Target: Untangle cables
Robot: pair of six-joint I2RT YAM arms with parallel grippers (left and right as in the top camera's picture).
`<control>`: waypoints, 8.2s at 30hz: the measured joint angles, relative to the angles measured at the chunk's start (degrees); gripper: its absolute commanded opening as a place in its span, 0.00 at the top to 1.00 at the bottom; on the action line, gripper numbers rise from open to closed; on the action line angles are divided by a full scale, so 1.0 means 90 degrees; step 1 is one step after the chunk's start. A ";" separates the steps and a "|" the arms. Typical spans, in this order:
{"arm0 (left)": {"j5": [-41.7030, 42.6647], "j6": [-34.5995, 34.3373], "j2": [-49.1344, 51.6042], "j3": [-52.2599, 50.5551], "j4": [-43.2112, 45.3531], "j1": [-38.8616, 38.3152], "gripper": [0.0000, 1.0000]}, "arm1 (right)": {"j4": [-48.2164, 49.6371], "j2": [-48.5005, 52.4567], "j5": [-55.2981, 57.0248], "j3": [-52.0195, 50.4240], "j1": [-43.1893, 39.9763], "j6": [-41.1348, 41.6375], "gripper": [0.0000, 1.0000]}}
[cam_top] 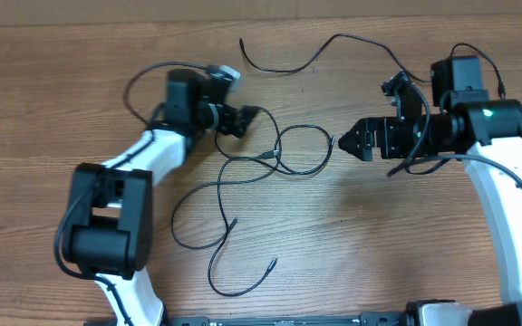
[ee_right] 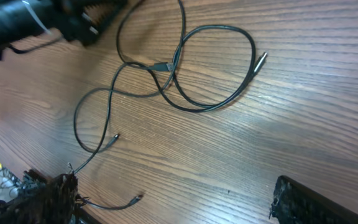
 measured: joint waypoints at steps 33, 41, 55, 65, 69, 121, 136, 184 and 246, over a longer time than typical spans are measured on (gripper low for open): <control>-0.0182 -0.0308 0.0000 0.0000 -0.0971 0.1078 0.00 | 0.2254 0.1868 0.0508 -0.0002 0.2305 -0.0935 0.06; -0.0185 -0.0308 0.0000 -0.0002 -0.0974 0.1078 0.00 | 0.2943 0.2363 0.0517 -0.0002 0.2737 -0.1700 0.12; -0.0187 -0.0308 0.0000 0.0000 -0.0974 0.1078 0.01 | 0.4063 0.3385 0.0522 -0.0002 0.2875 -0.3619 0.10; -0.0204 -0.0308 0.0000 -0.0002 -0.0974 0.1078 0.00 | 0.4607 0.3820 0.0525 -0.0002 0.2875 -0.3830 0.18; -0.0204 -0.0311 0.0000 0.0000 -0.0974 0.1078 0.01 | 0.4566 0.3920 0.0527 -0.0002 0.2875 -0.3849 0.20; -0.0204 -0.0311 0.0000 0.0000 -0.0974 0.1078 0.00 | 0.3701 0.2885 0.0527 0.0493 0.2880 -0.3157 0.96; -0.0206 -0.0311 0.0000 0.0000 -0.0971 0.1078 0.00 | 0.1919 0.0648 0.2225 0.0566 0.2885 -0.2018 0.96; -0.0206 -0.0311 0.0000 0.0000 -0.0974 0.1078 0.00 | 0.5761 -0.2788 0.4104 0.0568 0.2883 -0.2144 0.96; -0.0226 -0.0313 0.0000 -0.0002 -0.0814 0.1078 0.00 | 0.4014 -0.2586 0.3854 0.0568 0.2880 -0.2380 0.96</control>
